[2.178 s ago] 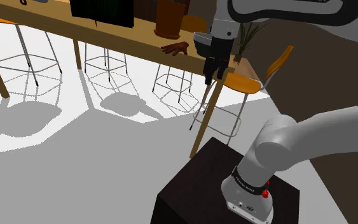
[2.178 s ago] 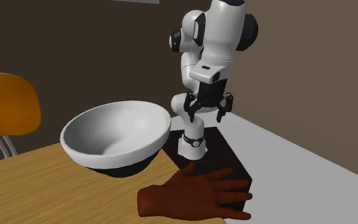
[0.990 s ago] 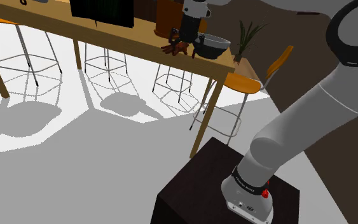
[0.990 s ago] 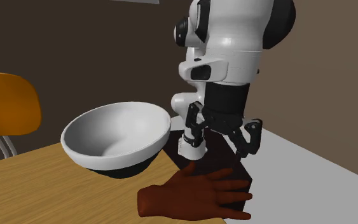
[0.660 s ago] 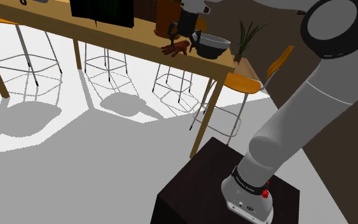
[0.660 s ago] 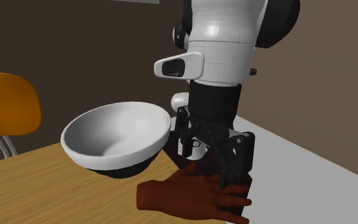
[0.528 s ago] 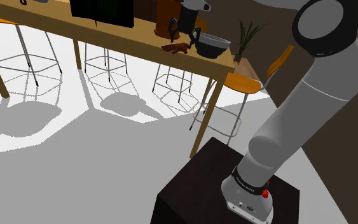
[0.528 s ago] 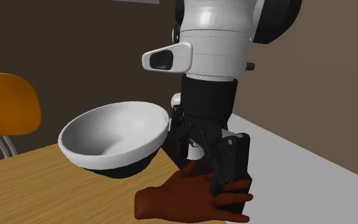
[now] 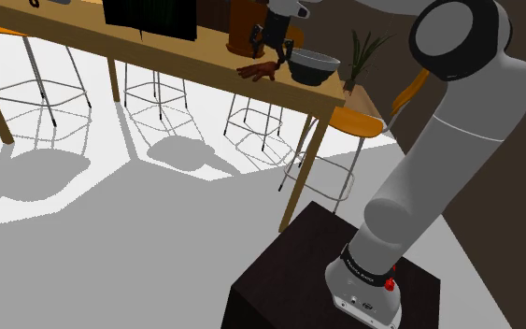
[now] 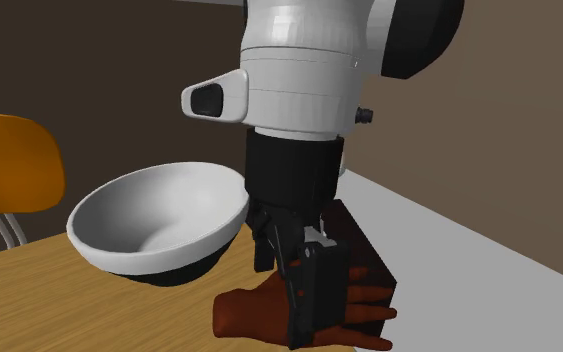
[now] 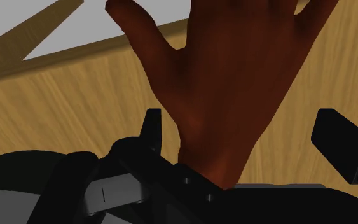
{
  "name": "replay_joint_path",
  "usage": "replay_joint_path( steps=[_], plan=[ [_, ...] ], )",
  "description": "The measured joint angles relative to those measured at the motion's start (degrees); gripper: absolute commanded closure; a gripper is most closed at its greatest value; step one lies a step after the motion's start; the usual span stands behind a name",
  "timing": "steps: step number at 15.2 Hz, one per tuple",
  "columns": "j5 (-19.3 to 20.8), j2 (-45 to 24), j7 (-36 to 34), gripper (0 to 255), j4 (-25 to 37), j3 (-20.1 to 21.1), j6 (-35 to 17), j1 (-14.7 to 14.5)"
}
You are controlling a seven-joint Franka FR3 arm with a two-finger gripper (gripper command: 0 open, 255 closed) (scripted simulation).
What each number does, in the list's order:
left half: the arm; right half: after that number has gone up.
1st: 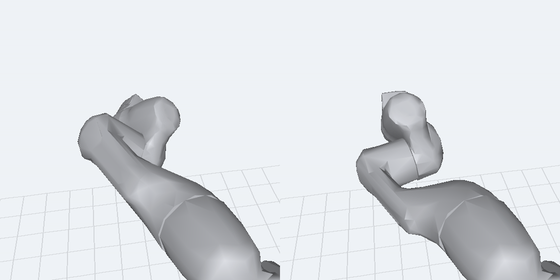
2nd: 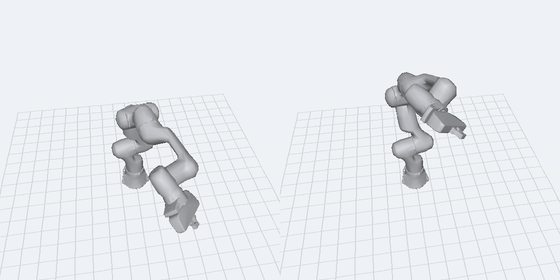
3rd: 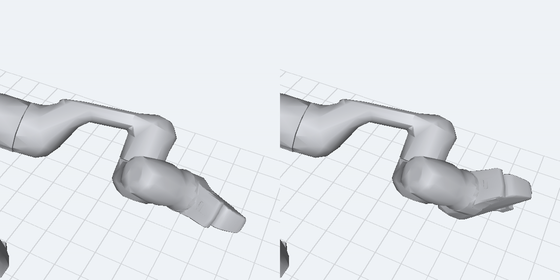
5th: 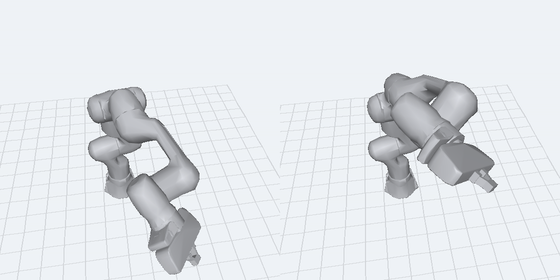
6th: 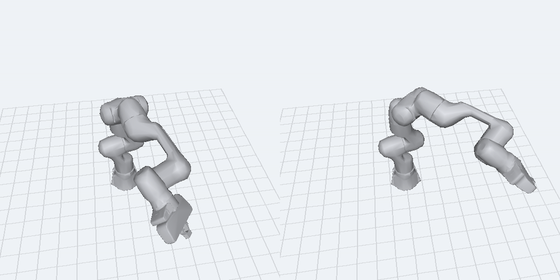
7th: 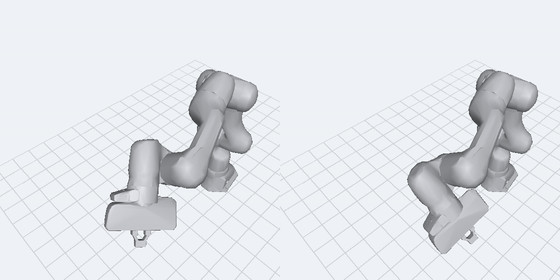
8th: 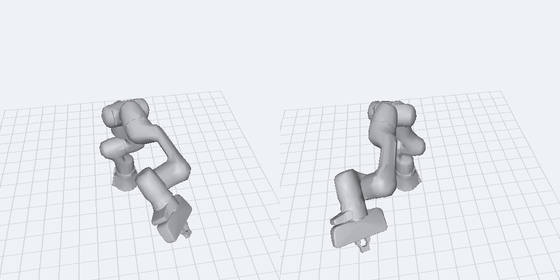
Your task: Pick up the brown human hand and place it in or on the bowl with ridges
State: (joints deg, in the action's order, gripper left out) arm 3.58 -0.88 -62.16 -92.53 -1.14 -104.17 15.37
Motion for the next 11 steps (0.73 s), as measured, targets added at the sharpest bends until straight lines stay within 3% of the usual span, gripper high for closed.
replay_joint_path(
  steps=[9, 10, 11],
  plan=[
    [0.21, -0.39, -0.06, 0, -2.38, -0.11, -2.85, 0.44],
    [0.19, -0.5, -0.05, 255, -2.25, -0.11, -2.65, 0.47],
    [0.2, -0.59, -0.01, 255, -2.21, -0.18, -2.65, 0.54]
  ],
)
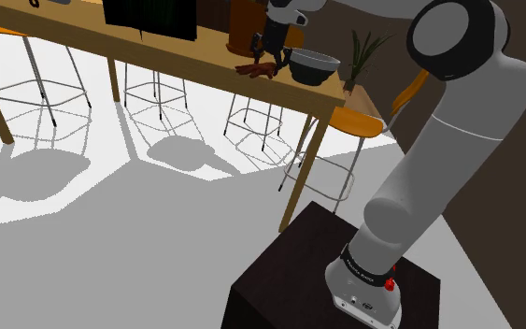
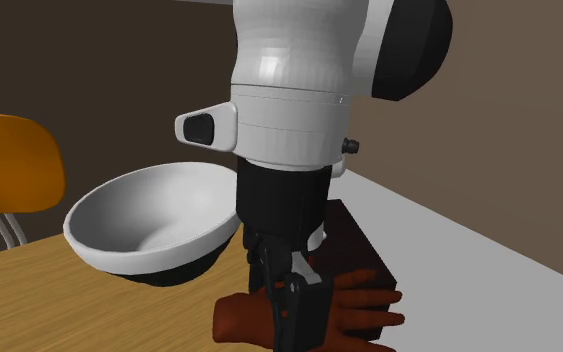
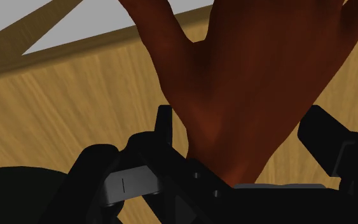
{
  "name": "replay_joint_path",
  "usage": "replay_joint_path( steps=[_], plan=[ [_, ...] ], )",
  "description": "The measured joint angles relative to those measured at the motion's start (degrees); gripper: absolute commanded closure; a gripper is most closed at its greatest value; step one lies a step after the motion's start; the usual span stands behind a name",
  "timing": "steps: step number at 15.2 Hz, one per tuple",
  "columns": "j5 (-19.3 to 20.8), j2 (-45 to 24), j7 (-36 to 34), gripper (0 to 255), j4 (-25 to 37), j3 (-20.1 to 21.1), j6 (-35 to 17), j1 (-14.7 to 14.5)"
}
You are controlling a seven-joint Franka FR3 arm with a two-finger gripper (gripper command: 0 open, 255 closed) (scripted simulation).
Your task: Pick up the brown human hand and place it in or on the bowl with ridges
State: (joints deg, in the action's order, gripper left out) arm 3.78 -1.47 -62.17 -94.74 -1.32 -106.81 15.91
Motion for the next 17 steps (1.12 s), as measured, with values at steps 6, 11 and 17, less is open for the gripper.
replay_joint_path(
  steps=[6, 11, 17],
  plan=[
    [-0.02, 0.0, 0.06, 255, -0.02, 0.01, -0.17, 0.02],
    [0.03, 0.02, -0.04, 255, 0.52, 0.02, 0.79, 0.06],
    [-0.08, -1.08, 0.37, 255, 6.19, -0.03, 5.54, 0.18]
  ],
)
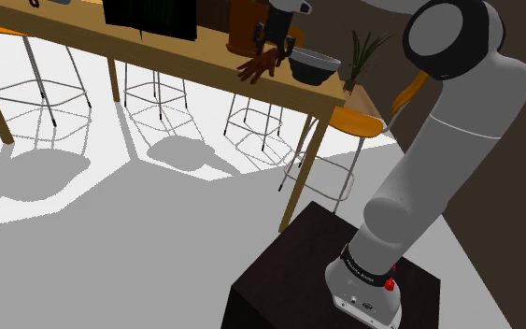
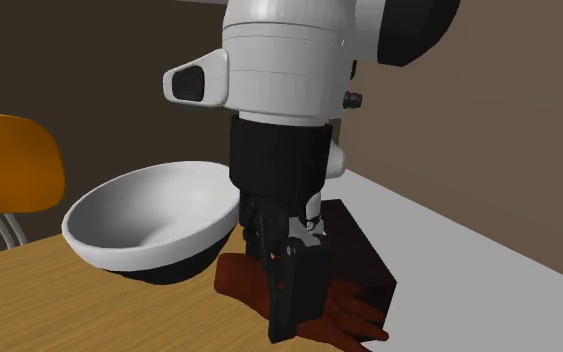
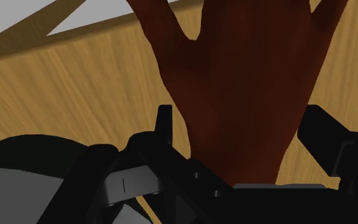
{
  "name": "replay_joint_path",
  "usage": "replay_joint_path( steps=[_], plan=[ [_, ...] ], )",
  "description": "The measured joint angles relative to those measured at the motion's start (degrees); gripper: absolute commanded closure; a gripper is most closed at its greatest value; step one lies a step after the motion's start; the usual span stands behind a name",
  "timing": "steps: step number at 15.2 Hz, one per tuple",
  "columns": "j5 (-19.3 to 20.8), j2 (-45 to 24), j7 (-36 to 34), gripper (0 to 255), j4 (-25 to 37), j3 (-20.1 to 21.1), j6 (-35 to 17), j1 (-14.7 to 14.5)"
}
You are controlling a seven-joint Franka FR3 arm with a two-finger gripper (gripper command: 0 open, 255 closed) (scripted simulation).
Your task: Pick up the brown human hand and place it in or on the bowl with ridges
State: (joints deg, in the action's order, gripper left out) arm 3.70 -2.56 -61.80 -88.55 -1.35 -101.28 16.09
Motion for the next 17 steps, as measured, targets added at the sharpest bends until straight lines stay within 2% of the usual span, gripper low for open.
replay_joint_path(
  steps=[13, 17],
  plan=[
    [-0.08, -4.06, 0.64, 255, 16.0, -0.03, 11.75, 0.03],
    [-0.15, -7.04, 0.97, 255, 23.56, -0.06, 16.32, 0.08]
  ],
)
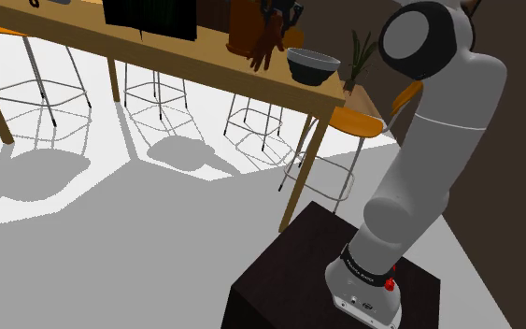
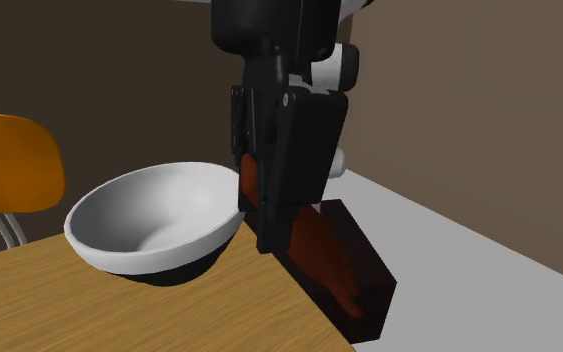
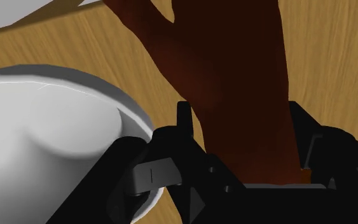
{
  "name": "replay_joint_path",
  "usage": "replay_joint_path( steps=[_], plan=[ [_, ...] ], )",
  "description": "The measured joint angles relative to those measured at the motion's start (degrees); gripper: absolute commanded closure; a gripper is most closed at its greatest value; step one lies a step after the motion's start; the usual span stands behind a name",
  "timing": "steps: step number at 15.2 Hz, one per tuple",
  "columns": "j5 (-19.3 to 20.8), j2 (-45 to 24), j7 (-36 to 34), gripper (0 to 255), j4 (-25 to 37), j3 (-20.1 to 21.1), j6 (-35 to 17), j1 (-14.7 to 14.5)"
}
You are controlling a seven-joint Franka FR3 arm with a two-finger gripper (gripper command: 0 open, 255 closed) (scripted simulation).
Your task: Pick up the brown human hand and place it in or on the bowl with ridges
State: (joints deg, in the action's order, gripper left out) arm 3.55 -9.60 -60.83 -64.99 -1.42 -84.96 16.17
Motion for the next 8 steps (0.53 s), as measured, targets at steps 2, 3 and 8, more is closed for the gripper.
replay_joint_path(
  steps=[2, 3, 8],
  plan=[
    [-0.01, -1.03, 0.14, 255, 2.97, -0.01, 1.94, 0.01],
    [-0.05, -1.88, 0.3, 255, 4.91, -0.05, 3.01, 0.07],
    [-0.12, -8.16, 0.73, 255, 18.98, -0.09, 10.78, 0.09]
  ],
)
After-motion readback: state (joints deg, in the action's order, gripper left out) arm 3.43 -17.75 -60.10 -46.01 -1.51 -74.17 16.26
